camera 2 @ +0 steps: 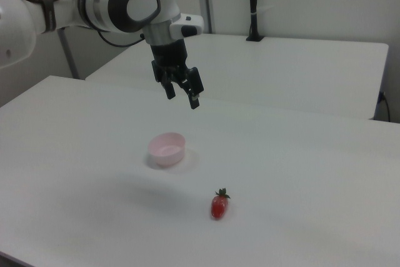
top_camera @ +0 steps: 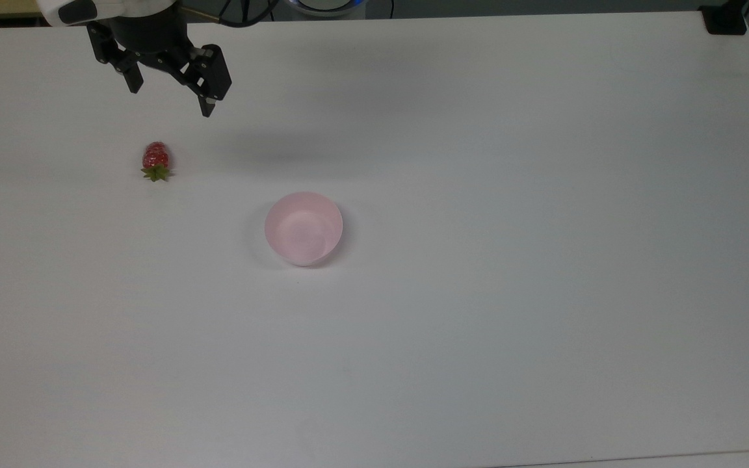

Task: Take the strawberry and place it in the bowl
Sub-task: 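Move the open gripper over the red strawberry and lower it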

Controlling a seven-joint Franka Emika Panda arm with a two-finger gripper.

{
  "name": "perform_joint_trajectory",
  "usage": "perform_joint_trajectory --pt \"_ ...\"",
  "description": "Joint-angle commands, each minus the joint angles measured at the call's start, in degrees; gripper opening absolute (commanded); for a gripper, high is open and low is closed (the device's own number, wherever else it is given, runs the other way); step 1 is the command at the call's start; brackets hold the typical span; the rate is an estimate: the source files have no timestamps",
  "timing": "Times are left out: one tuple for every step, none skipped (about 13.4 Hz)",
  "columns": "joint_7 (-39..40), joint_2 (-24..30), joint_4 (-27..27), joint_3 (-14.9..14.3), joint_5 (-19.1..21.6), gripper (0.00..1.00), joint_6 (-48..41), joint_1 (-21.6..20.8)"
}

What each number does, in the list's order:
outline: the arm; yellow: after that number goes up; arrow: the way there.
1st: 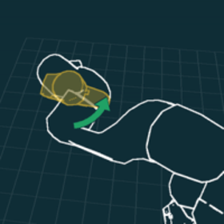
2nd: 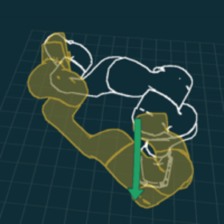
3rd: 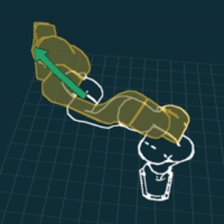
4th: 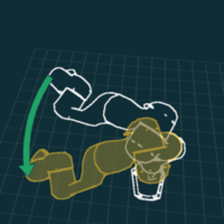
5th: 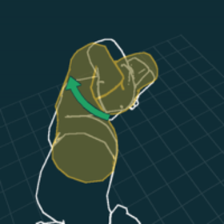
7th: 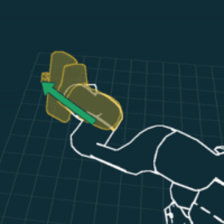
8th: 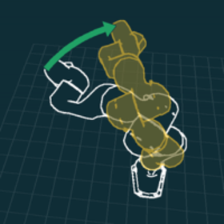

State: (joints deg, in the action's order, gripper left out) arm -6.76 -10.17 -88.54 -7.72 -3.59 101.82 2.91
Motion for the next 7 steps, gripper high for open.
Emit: perform_joint_trajectory --pt "7.2 4.1 -1.1 0.3 1.3 1.00 -5.2 -3.1" --pt "7.3 4.6 -2.2 0.3 1.2 1.00 -5.0 -3.4" --pt "7.4 4.6 -2.3 0.3 1.2 1.00 -4.8 -3.5" --pt "7.4 4.6 -2.3 0.3 1.2 1.00 -4.7 -3.5" --pt "7.5 4.6 -2.5 0.3 1.2 1.00 -4.7 -3.6" --pt "8.0 4.6 -2.5 0.3 1.2 1.00 -4.8 -3.5" --pt "9.2 4.6 -2.5 0.3 1.2 1.00 -5.0 -3.5"
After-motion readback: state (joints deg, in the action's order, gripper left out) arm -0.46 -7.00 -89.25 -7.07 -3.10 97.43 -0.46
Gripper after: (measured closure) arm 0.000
